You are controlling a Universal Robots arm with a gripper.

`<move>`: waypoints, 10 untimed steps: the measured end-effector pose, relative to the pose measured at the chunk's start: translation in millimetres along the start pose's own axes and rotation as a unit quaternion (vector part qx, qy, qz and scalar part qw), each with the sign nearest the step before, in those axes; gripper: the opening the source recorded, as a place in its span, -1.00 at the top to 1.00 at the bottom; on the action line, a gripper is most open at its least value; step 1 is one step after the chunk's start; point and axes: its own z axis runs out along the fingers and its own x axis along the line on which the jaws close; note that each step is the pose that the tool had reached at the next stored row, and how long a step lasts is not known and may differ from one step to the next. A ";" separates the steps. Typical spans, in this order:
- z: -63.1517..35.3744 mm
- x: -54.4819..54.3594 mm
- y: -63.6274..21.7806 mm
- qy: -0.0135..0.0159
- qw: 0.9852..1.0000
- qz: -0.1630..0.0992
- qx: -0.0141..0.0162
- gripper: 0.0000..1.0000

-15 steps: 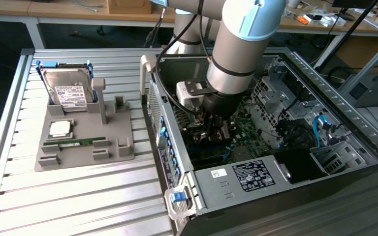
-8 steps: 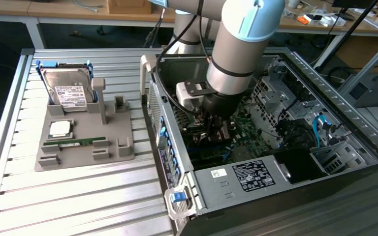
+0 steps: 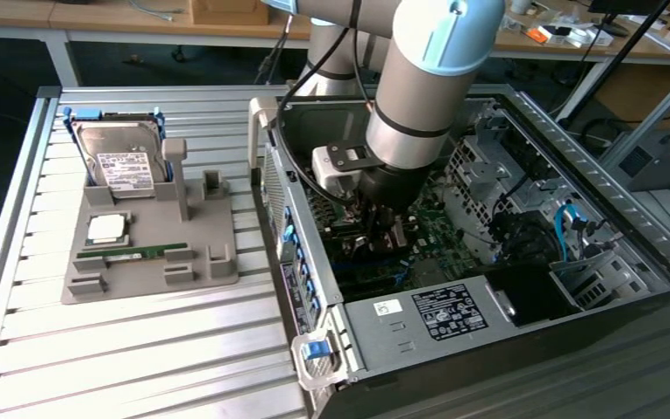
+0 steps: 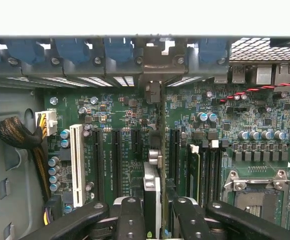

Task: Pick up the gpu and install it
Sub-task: 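Insert the gpu into the slot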

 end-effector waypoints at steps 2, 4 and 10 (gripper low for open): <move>0.1 0.0 0.0 0.000 1.000 0.000 0.000 0.47; 1.1 0.0 0.0 0.000 1.000 0.000 0.000 0.47; 3.3 0.1 0.1 0.000 1.000 0.000 0.000 0.47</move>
